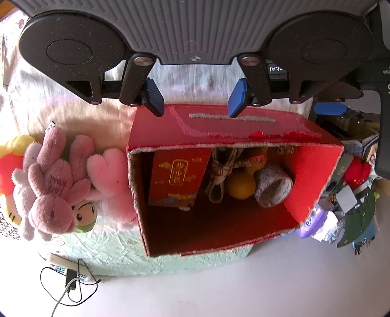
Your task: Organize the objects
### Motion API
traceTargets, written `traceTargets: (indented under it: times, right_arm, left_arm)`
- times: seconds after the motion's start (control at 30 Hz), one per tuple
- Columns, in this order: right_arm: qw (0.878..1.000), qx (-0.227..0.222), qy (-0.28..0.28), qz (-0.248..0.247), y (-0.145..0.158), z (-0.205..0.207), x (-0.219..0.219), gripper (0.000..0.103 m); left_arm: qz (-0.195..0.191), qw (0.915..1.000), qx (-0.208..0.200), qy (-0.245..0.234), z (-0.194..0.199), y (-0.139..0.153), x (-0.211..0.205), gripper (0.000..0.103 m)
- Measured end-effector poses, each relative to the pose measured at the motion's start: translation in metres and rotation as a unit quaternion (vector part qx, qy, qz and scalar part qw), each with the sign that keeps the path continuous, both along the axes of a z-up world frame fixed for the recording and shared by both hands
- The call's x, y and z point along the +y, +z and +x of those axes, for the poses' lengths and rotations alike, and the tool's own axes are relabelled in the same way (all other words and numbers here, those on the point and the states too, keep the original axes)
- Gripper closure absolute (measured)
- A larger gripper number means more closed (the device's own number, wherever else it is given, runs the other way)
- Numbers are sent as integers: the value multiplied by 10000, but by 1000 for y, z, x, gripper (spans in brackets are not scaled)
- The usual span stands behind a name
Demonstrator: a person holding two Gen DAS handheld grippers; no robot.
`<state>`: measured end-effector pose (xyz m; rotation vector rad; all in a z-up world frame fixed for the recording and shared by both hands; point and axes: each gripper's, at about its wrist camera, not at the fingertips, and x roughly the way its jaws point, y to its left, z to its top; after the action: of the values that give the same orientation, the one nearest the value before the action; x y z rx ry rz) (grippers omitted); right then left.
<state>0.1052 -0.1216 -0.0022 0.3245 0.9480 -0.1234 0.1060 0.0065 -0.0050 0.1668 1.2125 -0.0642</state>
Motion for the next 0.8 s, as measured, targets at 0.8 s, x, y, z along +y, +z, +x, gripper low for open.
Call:
traceTargets:
  times: [0.8]
  right_arm:
    - [9981,-612,-51,42,44,31,-13,42]
  left_arm:
    - [-331,9991,-222,159,20,54,11,9]
